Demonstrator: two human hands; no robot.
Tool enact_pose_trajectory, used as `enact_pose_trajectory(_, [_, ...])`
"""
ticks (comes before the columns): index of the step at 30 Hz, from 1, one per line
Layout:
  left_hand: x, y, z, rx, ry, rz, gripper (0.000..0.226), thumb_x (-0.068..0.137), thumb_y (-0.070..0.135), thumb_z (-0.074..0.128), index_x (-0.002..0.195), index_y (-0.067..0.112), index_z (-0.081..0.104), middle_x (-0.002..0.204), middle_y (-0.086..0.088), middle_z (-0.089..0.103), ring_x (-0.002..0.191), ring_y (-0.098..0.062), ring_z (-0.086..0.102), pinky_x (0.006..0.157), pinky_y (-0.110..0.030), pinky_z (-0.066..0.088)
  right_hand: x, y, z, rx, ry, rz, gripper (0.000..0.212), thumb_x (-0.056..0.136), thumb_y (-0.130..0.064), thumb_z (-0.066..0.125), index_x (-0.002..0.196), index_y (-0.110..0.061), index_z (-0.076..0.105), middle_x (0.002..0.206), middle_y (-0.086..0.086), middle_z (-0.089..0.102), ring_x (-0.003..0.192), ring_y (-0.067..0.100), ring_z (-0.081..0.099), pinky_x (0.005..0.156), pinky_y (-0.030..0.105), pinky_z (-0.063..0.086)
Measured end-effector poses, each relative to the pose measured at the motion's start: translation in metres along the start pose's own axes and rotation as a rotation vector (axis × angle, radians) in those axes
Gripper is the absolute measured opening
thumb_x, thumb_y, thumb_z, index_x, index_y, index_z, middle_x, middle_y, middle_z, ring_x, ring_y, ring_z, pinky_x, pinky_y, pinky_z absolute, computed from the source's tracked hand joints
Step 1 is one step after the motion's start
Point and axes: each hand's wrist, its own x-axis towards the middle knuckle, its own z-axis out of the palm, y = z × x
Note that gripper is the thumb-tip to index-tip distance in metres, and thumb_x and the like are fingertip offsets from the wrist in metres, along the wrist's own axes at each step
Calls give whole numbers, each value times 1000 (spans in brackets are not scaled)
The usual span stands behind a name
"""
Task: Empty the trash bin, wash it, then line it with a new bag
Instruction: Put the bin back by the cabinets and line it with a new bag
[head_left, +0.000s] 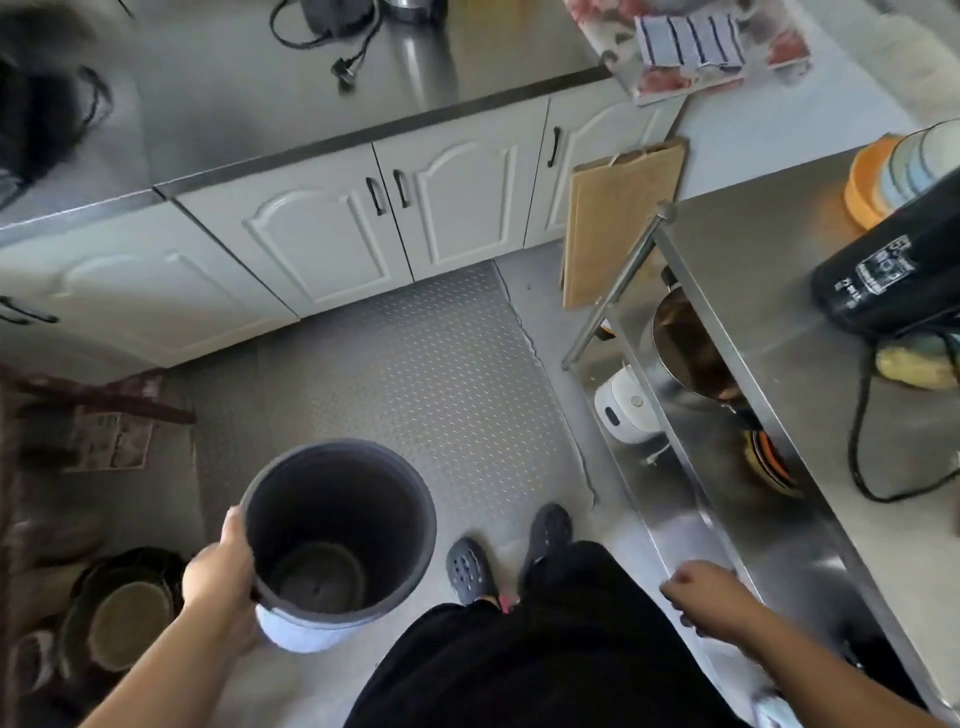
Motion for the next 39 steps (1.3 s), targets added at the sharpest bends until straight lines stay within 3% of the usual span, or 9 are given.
enact_pose_trajectory(7, [-49, 83, 73, 8, 1, 33, 67, 71, 67, 57, 83, 3, 67, 80, -14, 69, 68, -33, 64, 56, -35, 46, 66, -103, -57, -48, -79, -204, 33, 90, -31, 54, 63, -19, 40, 66, 1, 48, 59, 15, 47, 57, 31, 35])
enact_pose_trajectory(12, [-56, 130, 128, -116, 122, -43, 59, 81, 58, 51, 92, 1, 61, 79, -11, 61, 77, -34, 59, 77, -42, 46, 129, -137, -117, -280, -176, -238, 33, 89, -34, 49, 61, -22, 36, 64, -1, 43, 63, 17, 45, 55, 31, 30])
enact_pose_trajectory(17, [-27, 173, 204, -52, 162, -28, 30, 97, 30, 42, 83, 8, 57, 83, -12, 60, 80, -31, 55, 68, -37, 41, 208, -176, -156, -322, -174, -244, 29, 93, -27, 43, 66, -22, 35, 66, -4, 41, 59, 12, 39, 53, 26, 27])
enact_pose_trajectory(20, [9, 186, 266, -19, 117, -79, 17, 93, 24, 48, 92, 16, 63, 82, -2, 60, 78, -23, 57, 61, -31, 44, 255, -200, -135, -299, -213, -285, 34, 92, -26, 44, 62, -22, 30, 61, -4, 34, 53, 12, 32, 51, 27, 23])
enact_pose_trajectory(25, [92, 187, 398, 154, 35, 10, 23, 86, 22, 48, 96, 14, 67, 96, -7, 69, 84, -33, 65, 68, -37, 57, 337, -220, -72, -346, -312, -340, 26, 93, -26, 41, 68, -19, 40, 67, -2, 44, 59, 17, 41, 52, 32, 29])
enact_pose_trajectory(27, [128, 181, 453, 115, -2, -30, 22, 88, 23, 47, 91, 17, 68, 90, -5, 68, 71, -25, 61, 50, -27, 47, 370, -221, -45, -376, -340, -374, 32, 94, -28, 42, 64, -20, 33, 64, -4, 38, 56, 16, 38, 48, 30, 26])
enact_pose_trajectory(32, [195, 168, 577, -63, -91, -170, 17, 75, 26, 44, 66, 22, 58, 71, 0, 58, 69, -24, 55, 53, -28, 44, 444, -216, 9, -360, -397, -413, 35, 97, -31, 42, 65, -21, 35, 68, -5, 43, 72, 22, 47, 49, 26, 28])
enact_pose_trajectory(35, [221, 164, 632, 4, -150, -120, 24, 65, 29, 40, 45, 25, 52, 62, 1, 51, 68, -25, 52, 57, -34, 43, 480, -213, 25, -360, -407, -398, 24, 97, -30, 41, 84, -15, 55, 90, 6, 62, 80, 27, 54, 59, 29, 33])
enact_pose_trajectory(39, [245, 161, 688, 44, -213, -112, 23, 67, 28, 43, 47, 24, 54, 52, 1, 50, 58, -27, 51, 43, -30, 44, 521, -214, 35, -327, -394, -351, 24, 94, -26, 41, 93, -14, 62, 108, 11, 68, 100, 32, 64, 72, 28, 34])
